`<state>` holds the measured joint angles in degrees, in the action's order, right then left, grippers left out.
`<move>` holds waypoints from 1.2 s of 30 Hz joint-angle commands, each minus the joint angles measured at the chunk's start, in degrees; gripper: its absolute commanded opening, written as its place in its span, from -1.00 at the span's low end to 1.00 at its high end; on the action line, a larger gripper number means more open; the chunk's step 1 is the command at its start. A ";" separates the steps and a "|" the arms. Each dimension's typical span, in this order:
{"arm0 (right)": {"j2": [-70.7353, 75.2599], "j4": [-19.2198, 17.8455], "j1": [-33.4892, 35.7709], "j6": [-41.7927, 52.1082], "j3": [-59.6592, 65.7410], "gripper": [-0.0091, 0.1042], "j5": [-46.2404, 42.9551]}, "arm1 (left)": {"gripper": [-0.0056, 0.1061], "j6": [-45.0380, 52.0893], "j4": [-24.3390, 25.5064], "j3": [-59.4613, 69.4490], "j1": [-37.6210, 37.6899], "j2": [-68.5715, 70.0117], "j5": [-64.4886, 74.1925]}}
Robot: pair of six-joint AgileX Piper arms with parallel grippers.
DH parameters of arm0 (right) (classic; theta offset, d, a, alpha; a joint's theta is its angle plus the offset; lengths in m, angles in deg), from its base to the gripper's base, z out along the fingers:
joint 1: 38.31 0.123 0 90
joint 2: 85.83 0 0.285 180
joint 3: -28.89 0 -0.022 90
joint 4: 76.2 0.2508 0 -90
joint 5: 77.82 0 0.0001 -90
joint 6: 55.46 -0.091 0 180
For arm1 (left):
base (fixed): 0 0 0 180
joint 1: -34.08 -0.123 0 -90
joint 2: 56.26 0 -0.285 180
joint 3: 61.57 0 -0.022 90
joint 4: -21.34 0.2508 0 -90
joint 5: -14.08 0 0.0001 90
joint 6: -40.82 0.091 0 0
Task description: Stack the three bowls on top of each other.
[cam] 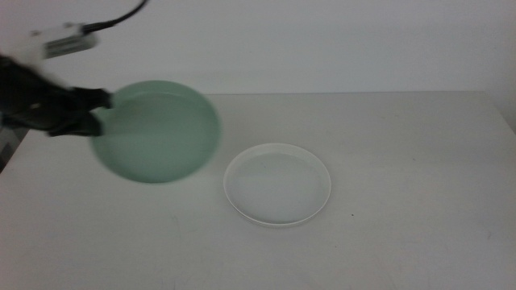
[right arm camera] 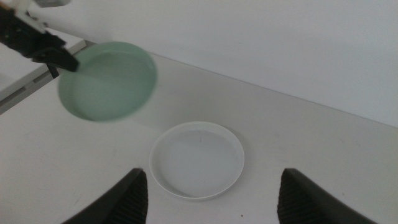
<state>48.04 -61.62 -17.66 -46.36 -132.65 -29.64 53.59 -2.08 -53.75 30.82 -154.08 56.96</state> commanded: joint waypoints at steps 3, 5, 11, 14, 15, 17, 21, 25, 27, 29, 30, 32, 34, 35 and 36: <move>-0.04 0.09 -0.44 0.44 -1.32 0.11 -4.21 | -0.90 -4.19 -2.57 -4.40 8.25 0.03 -1.82; -0.04 0.09 -0.44 0.44 -1.32 0.11 -4.21 | -0.90 -5.68 -2.57 -5.61 11.67 -1.68 -2.89; -0.04 0.09 -0.44 0.44 -1.32 0.11 -4.21 | -0.90 -8.70 -2.57 -10.13 19.92 -9.00 -4.18; -0.04 0.09 -0.44 0.44 -1.32 0.11 -4.21 | -0.90 -9.76 -2.61 -12.11 22.35 -13.11 -5.72; -0.04 0.09 -0.44 0.44 -1.32 0.11 -4.21 | -0.90 -9.90 -2.61 -12.59 22.90 -14.38 -6.25; -0.04 0.09 -0.44 0.44 -1.32 0.11 -4.21 | -0.90 -9.90 -2.69 -13.37 23.36 -16.48 -6.81; -0.04 0.09 -0.44 0.44 -1.32 0.11 -4.21 | -0.90 -9.90 -4.39 -14.48 23.41 -20.22 -7.84; -0.04 0.09 -0.44 0.44 -1.32 0.11 -4.21 | -0.85 -8.45 -4.83 -14.54 23.41 -22.09 -10.37; -0.04 0.09 -0.44 0.44 -1.32 0.11 -4.21 | -0.71 -7.41 -4.72 -14.54 23.41 -22.17 -10.31; -0.04 0.09 -0.44 0.44 -1.32 0.11 -4.21 | -0.41 -6.23 -4.72 -14.54 23.41 -22.17 -9.78; -0.04 0.09 -0.44 0.44 -1.32 0.11 -4.21 | -0.21 -5.82 -4.62 -14.54 23.41 -22.10 -9.34; -0.04 0.09 -0.44 0.44 -1.32 0.11 -4.21 | 0.24 -5.22 -4.31 -14.54 23.24 -21.86 -8.43; -0.04 0.09 -0.44 0.44 -1.32 0.11 -4.21 | 0.75 -5.14 -3.41 -14.54 23.24 -21.00 -6.79; -0.04 0.09 -0.44 0.44 -1.32 0.11 -4.21 | 0.93 -5.14 -2.92 -14.54 23.22 -20.26 -6.24; -0.04 0.09 -0.44 0.44 -1.32 0.11 -4.21 | 0.98 -5.14 -2.40 -14.54 22.95 -19.18 -5.50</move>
<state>48.04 -61.67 -17.66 -46.36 -132.65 -29.64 48.26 -3.91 -66.47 54.02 -178.68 51.69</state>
